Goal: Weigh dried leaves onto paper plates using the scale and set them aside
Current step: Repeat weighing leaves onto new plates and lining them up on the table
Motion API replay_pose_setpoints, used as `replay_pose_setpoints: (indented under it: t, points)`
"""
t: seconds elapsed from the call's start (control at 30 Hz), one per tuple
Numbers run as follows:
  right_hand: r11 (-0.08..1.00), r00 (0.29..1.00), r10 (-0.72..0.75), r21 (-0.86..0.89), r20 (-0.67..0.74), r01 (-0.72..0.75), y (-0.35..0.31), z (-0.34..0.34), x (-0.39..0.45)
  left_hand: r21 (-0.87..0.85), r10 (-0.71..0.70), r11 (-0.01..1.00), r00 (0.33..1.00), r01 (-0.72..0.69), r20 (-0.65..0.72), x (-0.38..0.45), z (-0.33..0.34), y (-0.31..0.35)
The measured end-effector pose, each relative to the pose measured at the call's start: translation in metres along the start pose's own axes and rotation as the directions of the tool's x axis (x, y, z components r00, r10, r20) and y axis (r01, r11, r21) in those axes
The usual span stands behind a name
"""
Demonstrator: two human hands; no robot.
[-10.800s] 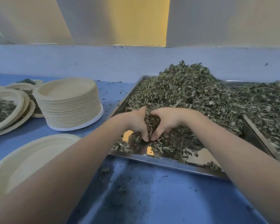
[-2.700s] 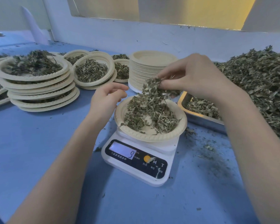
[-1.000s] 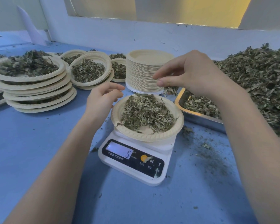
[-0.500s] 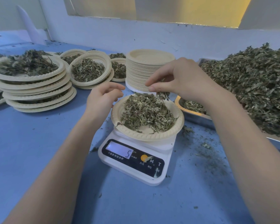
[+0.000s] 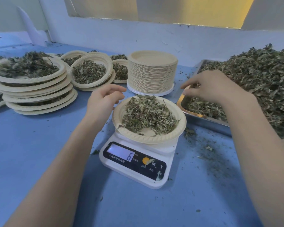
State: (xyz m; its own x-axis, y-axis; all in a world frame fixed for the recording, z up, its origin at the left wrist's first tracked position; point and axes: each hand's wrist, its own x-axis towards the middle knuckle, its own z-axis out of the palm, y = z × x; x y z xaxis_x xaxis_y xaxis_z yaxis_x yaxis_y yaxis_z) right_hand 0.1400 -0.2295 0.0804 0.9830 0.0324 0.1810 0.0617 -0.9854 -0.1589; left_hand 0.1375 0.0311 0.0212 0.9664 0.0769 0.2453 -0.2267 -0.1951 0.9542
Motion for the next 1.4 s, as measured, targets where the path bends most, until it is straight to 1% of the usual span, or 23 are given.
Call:
replay_pose_setpoints:
  t: [0.1,0.17,0.23,0.3,0.53,0.7,0.83,1.07,1.13,1.2,1.23,1.27,1.3,1.33,1.37,1.4]
  points:
    - [0.998,0.992,0.014,-0.062,0.129,-0.006,0.0,0.007,0.003,0.001,0.002,1.0,1.0,-0.002,0.004,0.0,0.0,0.0]
    - [0.995,0.982,0.062,-0.088,0.18,-0.047,0.005,0.012,0.002,0.001,-0.001,1.0,1.0,0.001,0.002,0.0,0.0,-0.001]
    - [0.992,0.976,0.098,-0.098,0.195,-0.08,0.01,0.016,0.003,-0.002,-0.005,1.0,1.0,0.005,-0.002,0.001,0.0,-0.001]
    - [0.991,0.973,0.098,-0.105,0.207,-0.077,0.011,0.021,0.004,-0.001,-0.006,1.0,1.0,0.006,-0.002,0.001,0.0,-0.001]
    - [0.99,0.96,0.136,-0.053,0.246,-0.127,0.014,0.037,0.006,0.0,-0.002,1.0,1.0,0.002,-0.001,0.001,-0.001,-0.001]
    - [0.994,0.976,0.11,0.007,0.186,-0.113,0.013,0.033,0.005,-0.002,-0.003,1.0,1.0,0.003,-0.002,0.001,0.0,-0.001]
    - [0.982,0.981,0.127,0.123,0.143,-0.145,0.013,0.028,0.002,-0.003,-0.001,1.0,1.0,0.001,-0.002,0.001,0.0,-0.001]
    - [0.973,0.99,0.116,0.191,0.073,-0.129,0.013,0.014,-0.002,-0.007,0.001,1.0,1.0,-0.001,0.0,0.001,0.0,0.0]
    - [0.979,0.995,0.1,0.176,0.022,-0.103,0.013,0.009,-0.002,-0.003,0.003,1.0,1.0,-0.003,0.001,0.0,0.0,0.0]
    - [0.983,0.996,0.067,0.175,-0.065,-0.055,0.011,0.003,-0.004,-0.003,0.005,1.0,1.0,-0.005,0.001,0.0,0.0,0.0]
    - [0.976,0.992,0.05,0.216,-0.117,-0.023,0.008,-0.001,-0.006,-0.002,0.006,1.0,1.0,-0.006,0.0,0.0,0.0,0.0]
    - [0.955,0.987,0.031,0.298,-0.156,0.017,0.003,-0.005,-0.008,0.0,0.004,1.0,1.0,-0.004,-0.001,0.0,0.0,0.0]
    - [0.91,0.986,0.0,0.408,-0.169,0.07,-0.003,-0.01,-0.012,-0.001,0.002,1.0,1.0,-0.002,-0.003,0.0,0.0,0.0]
    - [0.84,0.987,-0.056,0.527,-0.148,0.127,-0.011,-0.015,-0.017,-0.004,-0.001,1.0,1.0,0.001,-0.005,0.0,0.0,0.0]
    - [0.76,0.985,-0.14,0.628,-0.099,0.17,-0.019,-0.02,-0.023,-0.005,-0.003,1.0,1.0,0.003,-0.006,0.0,0.0,0.0]
    - [0.698,0.971,-0.237,0.688,-0.036,0.196,-0.027,-0.023,-0.027,-0.005,-0.003,1.0,1.0,0.003,-0.006,0.0,0.0,0.0]
